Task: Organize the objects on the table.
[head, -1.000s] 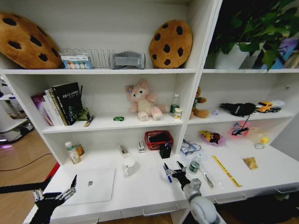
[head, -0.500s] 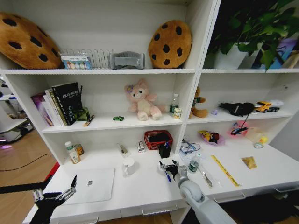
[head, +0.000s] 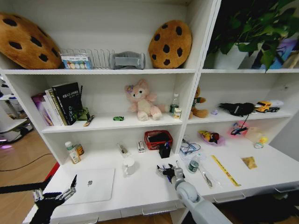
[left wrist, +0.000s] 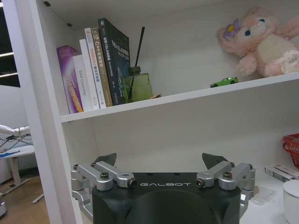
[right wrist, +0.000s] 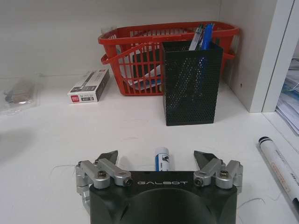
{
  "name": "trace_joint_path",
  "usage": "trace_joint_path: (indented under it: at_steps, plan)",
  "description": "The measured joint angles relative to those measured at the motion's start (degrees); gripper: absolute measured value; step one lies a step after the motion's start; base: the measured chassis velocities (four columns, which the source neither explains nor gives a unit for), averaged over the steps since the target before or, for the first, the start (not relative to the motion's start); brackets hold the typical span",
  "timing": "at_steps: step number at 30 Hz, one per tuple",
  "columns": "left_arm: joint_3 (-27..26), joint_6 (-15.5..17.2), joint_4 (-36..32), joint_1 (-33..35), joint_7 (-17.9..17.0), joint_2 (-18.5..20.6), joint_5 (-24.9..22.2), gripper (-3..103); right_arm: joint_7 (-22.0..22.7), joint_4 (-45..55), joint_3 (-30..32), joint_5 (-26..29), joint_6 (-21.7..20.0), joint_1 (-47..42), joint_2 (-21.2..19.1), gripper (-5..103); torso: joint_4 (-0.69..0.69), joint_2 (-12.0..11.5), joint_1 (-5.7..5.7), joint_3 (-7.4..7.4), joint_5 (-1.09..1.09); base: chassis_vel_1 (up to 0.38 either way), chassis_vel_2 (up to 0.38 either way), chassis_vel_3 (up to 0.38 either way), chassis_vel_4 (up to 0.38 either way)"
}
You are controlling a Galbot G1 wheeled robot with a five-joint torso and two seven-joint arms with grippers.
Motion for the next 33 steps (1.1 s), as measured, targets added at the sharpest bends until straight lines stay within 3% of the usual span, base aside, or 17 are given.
trace_joint_path:
  at_steps: [7, 10, 13, 19, 20, 29, 31, 32, 33]
  plan:
    - [0.0, 0.0, 0.0, 0.0, 0.0, 0.0, 0.0, 100, -0.1, -1.1, -0.3, 0.1, -0.1, 0.7, -0.1, 63, 0.00, 0.0, -0.01, -0.01, 0.00, 0.000, 0.000, 0.000, 0.000]
    - [0.0, 0.0, 0.0, 0.0, 0.0, 0.0, 0.0, 100, -0.1, -0.8, -0.3, 0.3, -0.1, 0.6, -0.7, 57, 0.00, 0.0, 0.00, -0.01, 0.01, 0.000, 0.000, 0.000, 0.000]
    - [0.0, 0.0, 0.0, 0.0, 0.0, 0.0, 0.0, 100, -0.1, 0.1, -0.5, 1.1, -0.1, 0.1, -1.8, 41, 0.00, 0.0, 0.00, 0.00, 0.01, 0.000, 0.000, 0.000, 0.000]
    - [0.0, 0.0, 0.0, 0.0, 0.0, 0.0, 0.0, 100, -0.1, 0.5, -0.7, 2.0, -0.2, -0.1, -2.6, 25, 0.00, 0.0, 0.00, 0.00, 0.01, 0.000, 0.000, 0.000, 0.000]
    - [0.0, 0.0, 0.0, 0.0, 0.0, 0.0, 0.0, 100, -0.2, 0.4, -0.7, 2.0, -0.2, 0.2, -2.5, 15, 0.00, 0.0, 0.00, 0.00, 0.02, 0.000, 0.000, 0.000, 0.000]
    - [0.0, 0.0, 0.0, 0.0, 0.0, 0.0, 0.0, 100, -1.8, 3.3, 0.7, 3.1, -0.3, 0.4, -3.9, 13, 0.00, 0.0, 0.00, 0.01, 0.03, 0.000, 0.000, 0.000, 0.000]
    - [0.0, 0.0, 0.0, 0.0, 0.0, 0.0, 0.0, 100, -3.9, 4.4, 1.7, 1.4, 2.6, 0.4, -4.5, 13, 0.00, 0.0, 0.00, 0.01, 0.02, 0.000, 0.000, 0.000, 0.000]
    - [0.0, 0.0, 0.0, 0.0, 0.0, 0.0, 0.0, 100, -6.9, 5.0, 2.8, -1.1, 6.2, 0.7, -5.0, 13, -0.01, 0.0, 0.00, 0.01, 0.02, 0.000, 0.000, 0.000, 0.000]
    - [0.0, 0.0, 0.0, 0.0, 0.0, 0.0, 0.0, 100, -6.9, 5.0, 2.8, -1.1, 6.2, 0.7, -5.0, 13, -0.01, 0.0, 0.00, 0.01, 0.02, 0.000, 0.000, 0.000, 0.000]
